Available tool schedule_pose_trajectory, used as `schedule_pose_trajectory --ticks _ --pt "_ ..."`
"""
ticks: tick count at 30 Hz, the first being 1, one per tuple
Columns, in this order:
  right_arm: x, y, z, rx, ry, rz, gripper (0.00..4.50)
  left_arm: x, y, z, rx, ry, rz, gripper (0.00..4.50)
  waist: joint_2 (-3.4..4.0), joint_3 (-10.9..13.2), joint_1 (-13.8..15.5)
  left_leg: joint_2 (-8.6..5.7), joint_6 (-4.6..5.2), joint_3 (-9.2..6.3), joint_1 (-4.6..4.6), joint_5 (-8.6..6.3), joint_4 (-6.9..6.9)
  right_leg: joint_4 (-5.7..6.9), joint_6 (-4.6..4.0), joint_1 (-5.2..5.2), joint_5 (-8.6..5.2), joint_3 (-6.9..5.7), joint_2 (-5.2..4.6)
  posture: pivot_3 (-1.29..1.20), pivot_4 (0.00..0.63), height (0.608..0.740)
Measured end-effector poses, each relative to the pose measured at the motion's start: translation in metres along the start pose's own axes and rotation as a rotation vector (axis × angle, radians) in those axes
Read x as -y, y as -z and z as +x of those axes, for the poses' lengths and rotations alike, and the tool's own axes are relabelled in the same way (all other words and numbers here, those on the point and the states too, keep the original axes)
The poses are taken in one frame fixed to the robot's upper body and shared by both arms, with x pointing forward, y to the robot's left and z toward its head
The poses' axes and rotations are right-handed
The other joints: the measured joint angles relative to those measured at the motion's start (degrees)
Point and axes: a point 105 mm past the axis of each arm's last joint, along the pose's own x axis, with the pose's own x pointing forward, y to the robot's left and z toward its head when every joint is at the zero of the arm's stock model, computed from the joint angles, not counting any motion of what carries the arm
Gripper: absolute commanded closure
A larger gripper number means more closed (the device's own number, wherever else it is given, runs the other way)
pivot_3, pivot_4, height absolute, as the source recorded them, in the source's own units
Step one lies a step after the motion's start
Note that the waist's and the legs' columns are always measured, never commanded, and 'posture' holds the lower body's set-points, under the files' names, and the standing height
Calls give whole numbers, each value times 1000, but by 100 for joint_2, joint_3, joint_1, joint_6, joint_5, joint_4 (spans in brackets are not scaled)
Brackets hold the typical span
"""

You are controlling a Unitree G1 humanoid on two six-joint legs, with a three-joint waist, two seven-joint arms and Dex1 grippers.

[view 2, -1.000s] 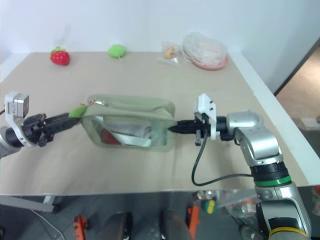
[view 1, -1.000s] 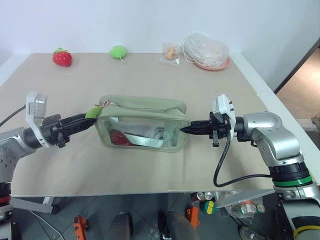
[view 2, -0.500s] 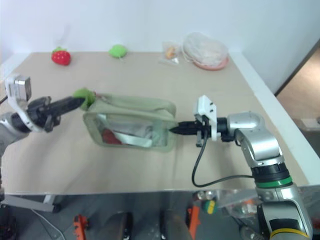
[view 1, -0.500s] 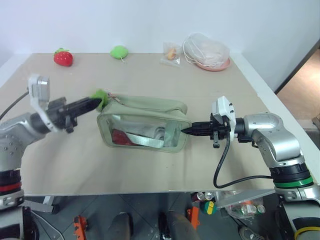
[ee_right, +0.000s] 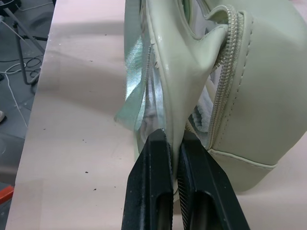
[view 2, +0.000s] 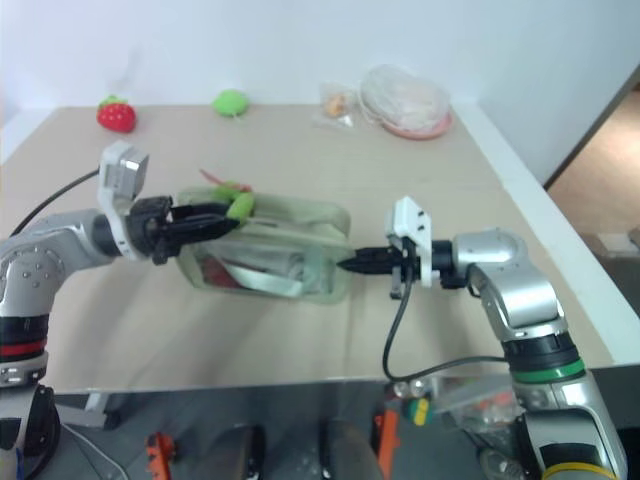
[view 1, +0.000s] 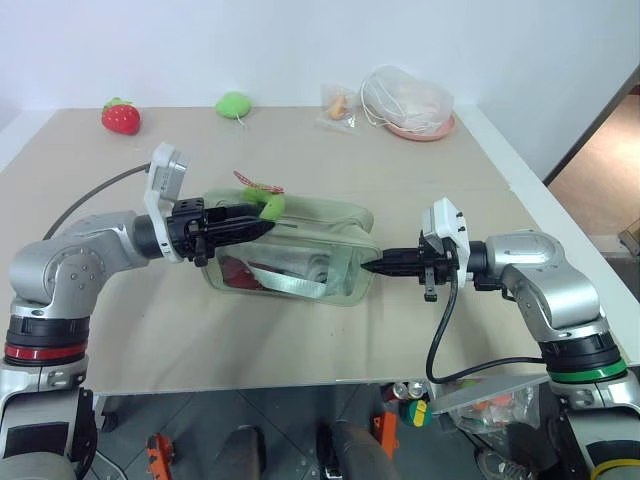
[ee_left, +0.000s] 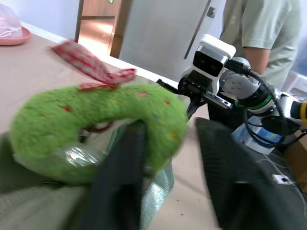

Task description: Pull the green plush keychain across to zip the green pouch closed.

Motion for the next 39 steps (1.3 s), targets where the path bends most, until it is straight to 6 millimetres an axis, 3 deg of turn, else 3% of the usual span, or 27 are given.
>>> schedule_pose_trajectory --ticks 3,7,10,12,16,21,24,30,31,39 --pt "0 0 -1 1 4 1 4500 -2 -5 -4 12 -19 16 600 0 0 0 0 0 3 0 0 0 0 0 0 0 3 -2 0 150 740" --pt "0 0 -1 2 4 3 4500 1 -20 -16 68 -25 43 600 0 0 -2 1 0 5 -2 0 0 0 1 -3 0 6 -3 0 150 740" --pt "-1 0 0 2 2 2 4500 10 -36 -38 104 -27 61 600 0 0 -7 1 0 8 0 0 -4 0 1 -6 0 8 -2 0 150 740" --pt "-1 0 0 2 2 1 4500 11 -36 -45 102 -41 67 600 0 0 -8 2 0 7 -1 0 -4 0 1 -6 -1 8 -3 0 150 740" --pt "0 -1 0 2 0 -1 4500 6 -7 -73 3 -131 52 600 -1 -1 -9 11 -1 11 -1 0 -4 0 0 -9 0 10 -4 0 150 740" --pt "-1 0 0 2 -2 2 4500 -16 28 -113 -84 -319 -23 600 -1 0 -7 15 0 16 0 0 -3 0 -5 -13 3 11 -11 0 150 740" --pt "0 0 0 2 -3 2 4500 -19 34 -116 -81 -333 -39 600 -11 -5 2 18 0 16 -2 0 -3 0 -5 -13 3 9 -13 0 150 740" --pt "-1 -1 0 2 -6 1 4500 -21 48 -102 -76 -300 -57 600 -10 -4 -3 19 0 21 -3 0 -5 0 -5 -18 3 16 -12 0 150 740" --pt "-1 -1 0 2 -6 2 4500 -23 49 -98 -74 -295 -54 1139 -10 -4 1 19 0 20 -3 0 -5 0 -5 -17 3 15 -12 0 150 740" --pt "-2 -1 0 1 -9 9 4500 -37 46 -80 -55 -294 -21 3806 -12 -5 -2 15 0 21 -5 0 -5 0 -6 -17 5 17 -4 0 150 740"
